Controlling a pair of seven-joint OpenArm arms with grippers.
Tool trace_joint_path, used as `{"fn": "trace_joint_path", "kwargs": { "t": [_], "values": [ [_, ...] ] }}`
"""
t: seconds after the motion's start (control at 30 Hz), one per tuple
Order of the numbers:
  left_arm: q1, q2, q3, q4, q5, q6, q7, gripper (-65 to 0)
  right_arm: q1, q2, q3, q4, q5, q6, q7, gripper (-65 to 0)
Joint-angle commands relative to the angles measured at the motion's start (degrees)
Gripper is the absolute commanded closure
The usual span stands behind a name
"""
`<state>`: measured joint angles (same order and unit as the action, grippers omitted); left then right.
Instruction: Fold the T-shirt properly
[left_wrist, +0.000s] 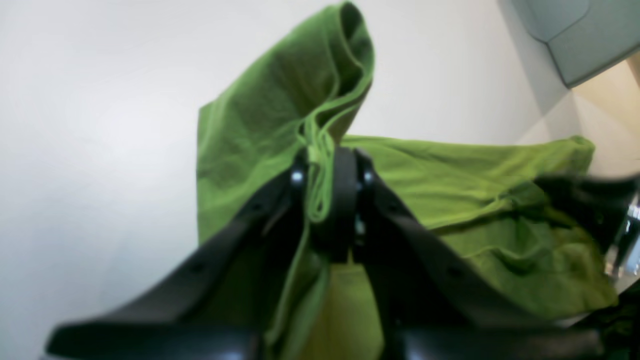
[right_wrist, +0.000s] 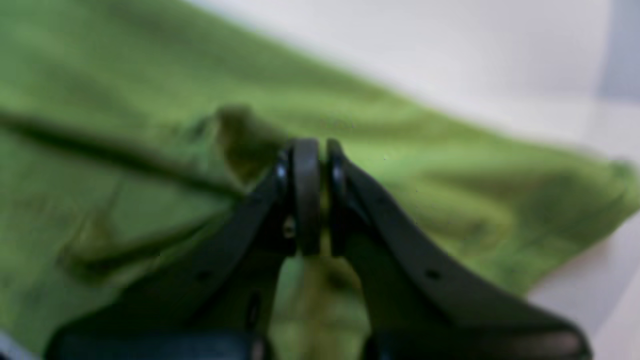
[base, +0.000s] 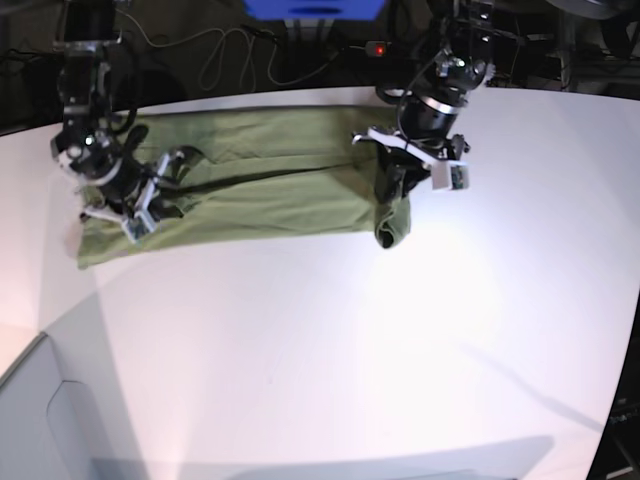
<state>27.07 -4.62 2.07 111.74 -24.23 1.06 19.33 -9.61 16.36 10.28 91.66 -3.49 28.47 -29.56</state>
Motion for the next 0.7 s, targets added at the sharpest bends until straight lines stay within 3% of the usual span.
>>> {"fn": "trace_joint_path", "kwargs": {
  "t": [0.0, 0.4, 0.67],
  "values": [
    [-0.1, 0.0, 0.0, 0.9, -0.4, -0.5, -1.3, 0.0, -0.1, 0.8, 0.2, 1.7, 0.5, 0.4, 1.4, -0.3],
    [-1.3, 0.0, 0.0, 0.9, -0.4, -0.5, -1.3, 0.0, -13.6, 2.5, 1.3, 15.0, 0.5, 0.4, 1.5, -0.3],
    [-1.0, 0.1, 0.1, 0.9, -0.4, -0.5, -1.3, 0.0, -12.8, 0.6, 10.6, 22.8, 0.5, 0.4, 1.4, -0.3]
  ]
}}
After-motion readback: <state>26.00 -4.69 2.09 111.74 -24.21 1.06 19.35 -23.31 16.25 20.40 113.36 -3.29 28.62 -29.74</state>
